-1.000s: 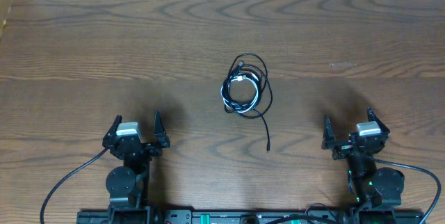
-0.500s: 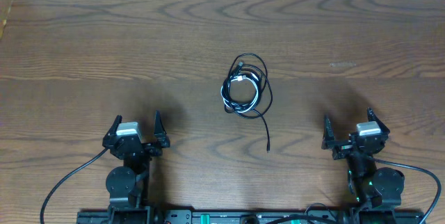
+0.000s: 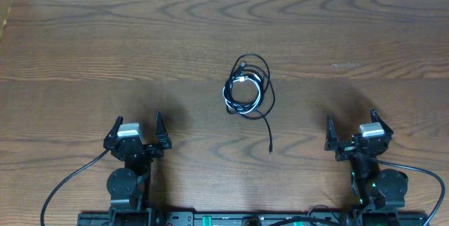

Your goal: Untangle cables

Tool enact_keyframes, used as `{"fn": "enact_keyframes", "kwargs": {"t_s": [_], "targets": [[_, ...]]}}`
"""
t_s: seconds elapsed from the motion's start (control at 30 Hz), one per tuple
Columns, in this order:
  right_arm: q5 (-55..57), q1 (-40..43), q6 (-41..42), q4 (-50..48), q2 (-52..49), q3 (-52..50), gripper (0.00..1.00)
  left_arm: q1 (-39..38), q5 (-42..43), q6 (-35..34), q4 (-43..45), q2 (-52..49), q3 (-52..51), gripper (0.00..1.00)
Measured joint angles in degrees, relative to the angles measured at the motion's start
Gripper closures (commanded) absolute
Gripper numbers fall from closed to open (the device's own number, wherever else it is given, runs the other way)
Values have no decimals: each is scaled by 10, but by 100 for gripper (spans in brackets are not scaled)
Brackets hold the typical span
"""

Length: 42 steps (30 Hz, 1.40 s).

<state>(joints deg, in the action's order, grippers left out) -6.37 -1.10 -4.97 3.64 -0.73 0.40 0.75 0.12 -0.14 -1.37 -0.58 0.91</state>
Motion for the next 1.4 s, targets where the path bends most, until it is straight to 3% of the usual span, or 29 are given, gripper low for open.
{"fn": "enact_keyframes", "kwargs": {"t_s": [1.4], "targets": [[0, 0, 0, 0, 0, 0, 1, 0, -1, 0, -19, -11, 12, 4]]}}
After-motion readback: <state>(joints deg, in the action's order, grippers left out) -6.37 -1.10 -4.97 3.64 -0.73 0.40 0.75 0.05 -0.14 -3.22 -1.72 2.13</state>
